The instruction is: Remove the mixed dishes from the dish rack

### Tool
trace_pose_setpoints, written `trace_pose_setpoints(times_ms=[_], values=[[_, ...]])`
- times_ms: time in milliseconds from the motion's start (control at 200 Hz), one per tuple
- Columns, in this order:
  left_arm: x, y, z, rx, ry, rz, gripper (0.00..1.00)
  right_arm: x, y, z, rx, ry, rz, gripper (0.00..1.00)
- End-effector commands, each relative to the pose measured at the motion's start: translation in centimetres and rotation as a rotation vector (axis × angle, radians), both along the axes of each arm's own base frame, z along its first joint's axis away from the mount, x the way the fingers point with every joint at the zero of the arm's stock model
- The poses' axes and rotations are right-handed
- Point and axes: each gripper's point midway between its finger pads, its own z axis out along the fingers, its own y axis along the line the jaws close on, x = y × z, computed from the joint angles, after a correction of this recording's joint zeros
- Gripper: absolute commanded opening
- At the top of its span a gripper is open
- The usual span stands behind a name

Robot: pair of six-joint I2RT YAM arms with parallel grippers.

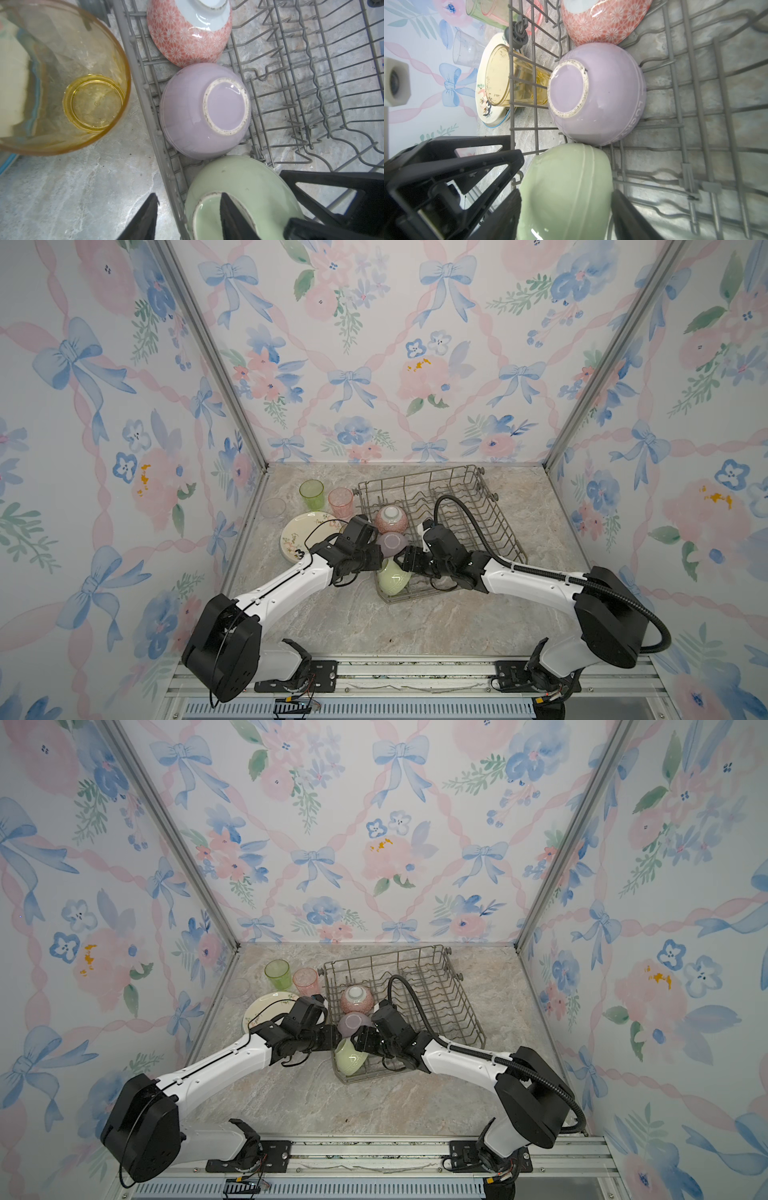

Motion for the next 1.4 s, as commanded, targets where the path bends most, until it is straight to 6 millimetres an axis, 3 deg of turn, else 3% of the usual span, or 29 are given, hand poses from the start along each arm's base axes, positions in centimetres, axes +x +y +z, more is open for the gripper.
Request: trace_pose_setpoints(times_ms=[0,255,515,735,865,1015,1070,1110,1395], values=[[0.7,-0.2,0.6,0.003,-0.02,-0.01,0.5,-0.1,0.7,1.6,0.048,-0.015,0.002,0.69],[0.4,-0.1,0.4,-0.003,-0.011,-0.007,0.47,-1.3,1.7,2.1,0.1,0.03,0.014,0.7],[0.0,0.4,0.9,-0.009,-0.032,0.009,0.47,-2.8,1.4,1.2,0.117,0.083,-0.008,0.72],[-0.3,0.5,0.4,0.0,-0.025,0.007,0.48,-3.3,1.9,2.1,0.132,0.049,-0.022,0.71],[-0.2,0.6,0.3,0.002,-0.024,0.013,0.63,-3.1,2.2,1.7,0.14,0.04,-0.033,0.65],[0.3,1.5,1.1,0.005,-0.057,0.058,0.72,-3.2,2.4,1.6,0.119,0.016,-0.029,0.61],[0.6,1.8,1.6,0.004,-0.071,0.072,0.83,-3.2,2.3,1.6,0.098,0.005,-0.028,0.6],[0.7,2.1,1.8,0.005,-0.079,0.084,0.97,-3.2,2.2,1.6,0.091,-0.001,-0.03,0.58],[1.2,2.4,1.5,0.008,-0.069,0.099,0.98,-2.8,1.8,1.4,0.075,-0.021,-0.057,0.47]])
